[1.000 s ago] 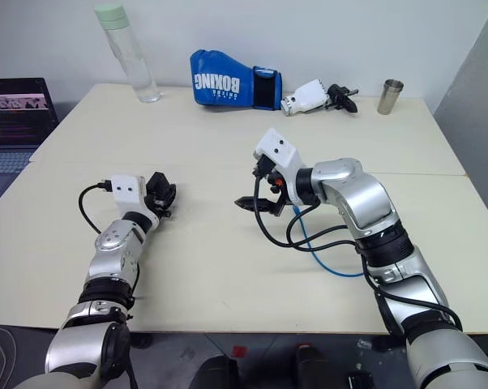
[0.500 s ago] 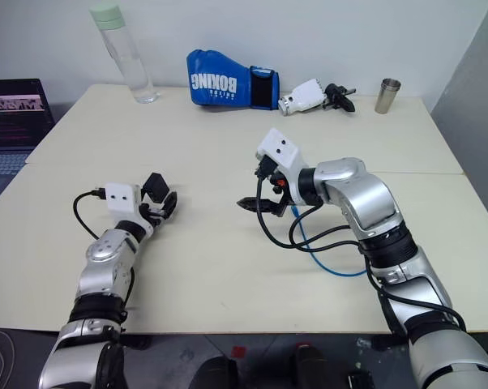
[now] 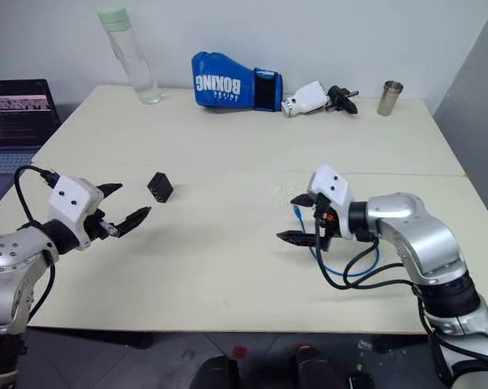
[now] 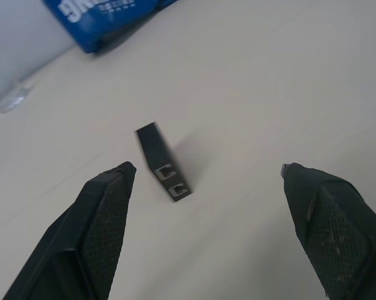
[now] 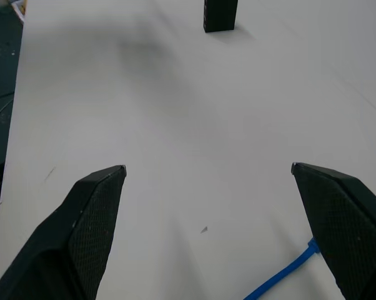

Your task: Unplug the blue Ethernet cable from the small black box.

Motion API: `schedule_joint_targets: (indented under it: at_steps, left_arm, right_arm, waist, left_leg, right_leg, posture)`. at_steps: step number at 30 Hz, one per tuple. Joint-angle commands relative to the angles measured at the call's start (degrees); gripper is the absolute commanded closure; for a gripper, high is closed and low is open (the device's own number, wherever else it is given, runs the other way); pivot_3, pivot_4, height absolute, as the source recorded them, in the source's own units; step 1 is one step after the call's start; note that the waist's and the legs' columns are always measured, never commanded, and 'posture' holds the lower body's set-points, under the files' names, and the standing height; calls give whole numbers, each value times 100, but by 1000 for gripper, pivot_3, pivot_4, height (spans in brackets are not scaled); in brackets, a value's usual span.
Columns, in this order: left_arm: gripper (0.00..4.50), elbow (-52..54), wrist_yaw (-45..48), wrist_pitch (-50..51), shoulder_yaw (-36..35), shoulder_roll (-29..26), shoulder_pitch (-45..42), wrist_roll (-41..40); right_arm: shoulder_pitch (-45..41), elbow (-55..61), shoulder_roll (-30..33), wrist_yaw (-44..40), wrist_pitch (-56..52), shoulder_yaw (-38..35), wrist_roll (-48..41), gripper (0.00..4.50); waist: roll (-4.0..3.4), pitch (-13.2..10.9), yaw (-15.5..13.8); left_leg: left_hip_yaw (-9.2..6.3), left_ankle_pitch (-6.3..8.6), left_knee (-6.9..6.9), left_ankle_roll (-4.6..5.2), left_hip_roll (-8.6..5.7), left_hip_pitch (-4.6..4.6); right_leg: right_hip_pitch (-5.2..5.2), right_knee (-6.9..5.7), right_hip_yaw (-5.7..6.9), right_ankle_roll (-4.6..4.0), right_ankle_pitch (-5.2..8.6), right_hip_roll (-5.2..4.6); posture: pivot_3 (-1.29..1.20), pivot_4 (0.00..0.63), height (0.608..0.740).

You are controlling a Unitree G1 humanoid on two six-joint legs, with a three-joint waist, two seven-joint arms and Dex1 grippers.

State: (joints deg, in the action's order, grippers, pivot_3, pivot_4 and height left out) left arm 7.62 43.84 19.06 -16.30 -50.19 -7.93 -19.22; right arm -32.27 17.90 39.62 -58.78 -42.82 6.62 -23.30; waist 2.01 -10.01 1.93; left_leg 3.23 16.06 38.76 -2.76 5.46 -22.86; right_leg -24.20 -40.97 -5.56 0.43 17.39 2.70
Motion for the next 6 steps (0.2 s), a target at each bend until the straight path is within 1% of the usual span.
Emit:
schedule_joint_targets:
  at_steps: [1, 3, 6]
  left_arm:
    - [514, 385, 762, 347, -568, -496, 159, -578]
    - [514, 445, 957, 517, -665, -579, 190, -804]
    - [514, 453, 1090, 648, -695, -646, 193, -895]
  right_arm:
    - [71, 114, 489, -421, -3, -726, -511, 0]
    - [92, 38, 631, -444, -9, -887, -619, 0]
    - [106, -67, 757, -406, 17, -964, -630, 0]
  waist:
    - [0, -3, 0]
    - [-1, -3, -2]
    - [-1, -3, -2]
  left_leg:
    - [2, 0, 0, 0, 0, -3]
    - [1, 0, -1, 1, 2, -1]
    - [1, 1, -2, 2, 2, 1]
  right_leg:
    - [-5, 0, -1, 0, 0, 0]
    - [-5, 0, -1, -2, 1, 0]
    - [-4, 0, -1, -4, 2, 1]
  posture:
    - [0, 150, 740]
    - [0, 150, 740]
    - [0, 150, 740]
